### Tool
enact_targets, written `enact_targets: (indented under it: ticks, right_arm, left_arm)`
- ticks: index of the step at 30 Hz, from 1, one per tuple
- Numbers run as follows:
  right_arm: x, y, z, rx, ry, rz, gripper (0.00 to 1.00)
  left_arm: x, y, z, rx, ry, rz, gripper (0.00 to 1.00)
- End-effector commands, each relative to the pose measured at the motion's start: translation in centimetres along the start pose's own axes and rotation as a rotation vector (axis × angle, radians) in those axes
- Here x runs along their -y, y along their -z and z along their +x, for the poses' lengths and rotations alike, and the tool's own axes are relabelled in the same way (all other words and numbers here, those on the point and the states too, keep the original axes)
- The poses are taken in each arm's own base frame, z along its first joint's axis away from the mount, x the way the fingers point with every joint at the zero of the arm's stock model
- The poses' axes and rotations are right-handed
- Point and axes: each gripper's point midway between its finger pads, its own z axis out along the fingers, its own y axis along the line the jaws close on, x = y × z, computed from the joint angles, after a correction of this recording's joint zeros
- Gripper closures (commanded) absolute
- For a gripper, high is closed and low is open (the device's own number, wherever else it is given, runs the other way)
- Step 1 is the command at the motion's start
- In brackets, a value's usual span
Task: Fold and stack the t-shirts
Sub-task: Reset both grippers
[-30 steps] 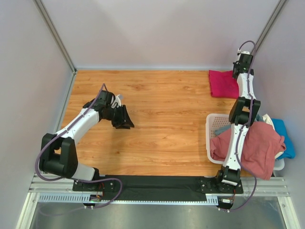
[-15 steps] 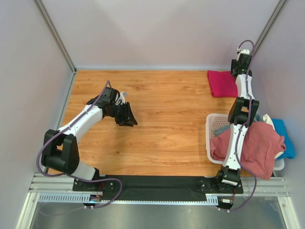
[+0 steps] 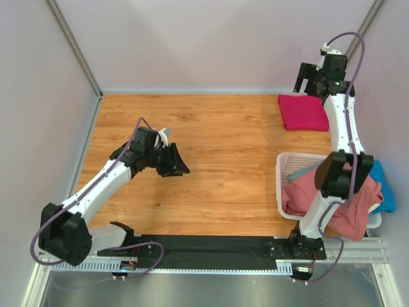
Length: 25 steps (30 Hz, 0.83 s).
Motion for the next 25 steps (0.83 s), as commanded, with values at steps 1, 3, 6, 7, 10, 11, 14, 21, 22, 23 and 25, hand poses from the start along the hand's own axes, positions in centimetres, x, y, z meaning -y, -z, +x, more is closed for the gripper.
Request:
enact_targets:
  ticks: [1,3,6,7,10,11,14,21,22,23,25]
  right_arm:
    - [-7.4,8.5,1.5,-0.005,-0.185,-0.265,0.0]
    - [-9.0,12.0,5.0,-0.014,-0.216,-0.294,0.0]
    - [-13.2,17.4,10.4,-0.045,-0.127,-0.372,0.0]
    - [-14.8,19.1,12.3,-0.082,-0.12,-0.432,0.0]
    - [-16.1,23.1,19.4,-0.246,-0.285,-0.579,0.0]
    - [-16.2,25.3,19.2,-0.195,-0.326,-0.653,0.0]
    - [-16.1,28.5,23.6,-0.254,-0.433,-0.753,0.0]
    - [-11.7,30.3,28.1,-0.2,-0.426,-0.622,0.0]
    - [-11.7,30.4,28.5,-0.191,-0.417,-0.64,0.0]
    - [-11.7,30.5,28.7,-0.194,-0.424,-0.641,0.0]
    - [-12.4,31.4,29.4,-0.21,-0.402,-0.714,0.0]
  left_arm:
    - [0.8,1.4,0.7,0.089,0.068,0.052,0.5]
    - [0.9,2.5,1.8,0.148,0.105,0.101,0.47]
    - [1.7,4.3,2.9,0.207,0.116,0.179,0.43]
    - [1.7,4.7,3.2,0.221,0.116,0.185,0.41]
    - [1.8,6.7,4.4,0.291,0.092,0.234,0.38]
    - [1.4,6.4,4.9,0.295,0.114,0.25,0.38]
    - [1.9,7.1,5.5,0.348,0.135,0.365,0.37]
    - [2.2,8.8,7.2,0.425,0.131,0.511,0.34]
    - [2.4,9.0,7.7,0.413,0.117,0.529,0.34]
    - [2.6,9.1,7.9,0.404,0.122,0.545,0.34]
    - [3.5,9.7,8.3,0.4,0.085,0.608,0.34]
